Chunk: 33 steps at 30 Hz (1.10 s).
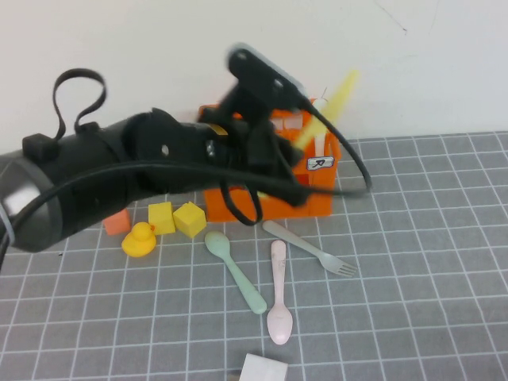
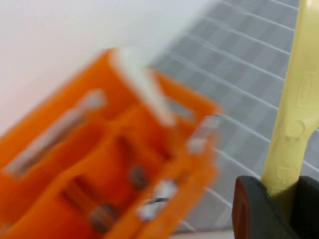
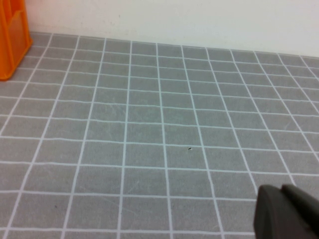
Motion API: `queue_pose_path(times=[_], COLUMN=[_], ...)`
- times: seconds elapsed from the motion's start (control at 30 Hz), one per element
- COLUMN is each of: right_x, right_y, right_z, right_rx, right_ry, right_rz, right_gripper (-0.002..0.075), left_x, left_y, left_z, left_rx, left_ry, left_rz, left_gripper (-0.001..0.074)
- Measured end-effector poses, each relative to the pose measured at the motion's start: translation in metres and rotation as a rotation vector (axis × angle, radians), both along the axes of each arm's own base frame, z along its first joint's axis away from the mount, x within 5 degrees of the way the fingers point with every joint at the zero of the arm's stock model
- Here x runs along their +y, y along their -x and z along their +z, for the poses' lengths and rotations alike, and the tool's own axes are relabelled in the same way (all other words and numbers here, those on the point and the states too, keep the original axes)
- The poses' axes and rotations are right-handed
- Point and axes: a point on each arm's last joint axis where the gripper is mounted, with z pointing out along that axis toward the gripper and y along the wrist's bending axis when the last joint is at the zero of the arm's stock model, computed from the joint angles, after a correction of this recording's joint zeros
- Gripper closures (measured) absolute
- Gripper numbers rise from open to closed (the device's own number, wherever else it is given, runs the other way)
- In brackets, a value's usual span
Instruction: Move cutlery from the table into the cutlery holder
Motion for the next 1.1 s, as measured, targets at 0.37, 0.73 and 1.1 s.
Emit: queue_pose_path(times=[0.37,0.73,1.1], right_x=[0.0,0.0,0.0], right_y=[0.0,0.0,0.0], right_z=[0.0,0.0,0.0], right_rx=[0.0,0.0,0.0], right_ry=[0.0,0.0,0.0], right_rz=[0.0,0.0,0.0], right_gripper=[0.0729,0.0729,0.0729], left_x=[0.018,-0.009,-0.019], left_y=[-0.032,-0.06,-0.088], left_z=[0.028,-0.032,-0.084], left_rx=[-0.174,-0.237,-0.257], left_ry=[0.45,0.58,0.683], left_rz=[0.192,0.055,0.118], left_gripper=[0.061,0.061,0.061])
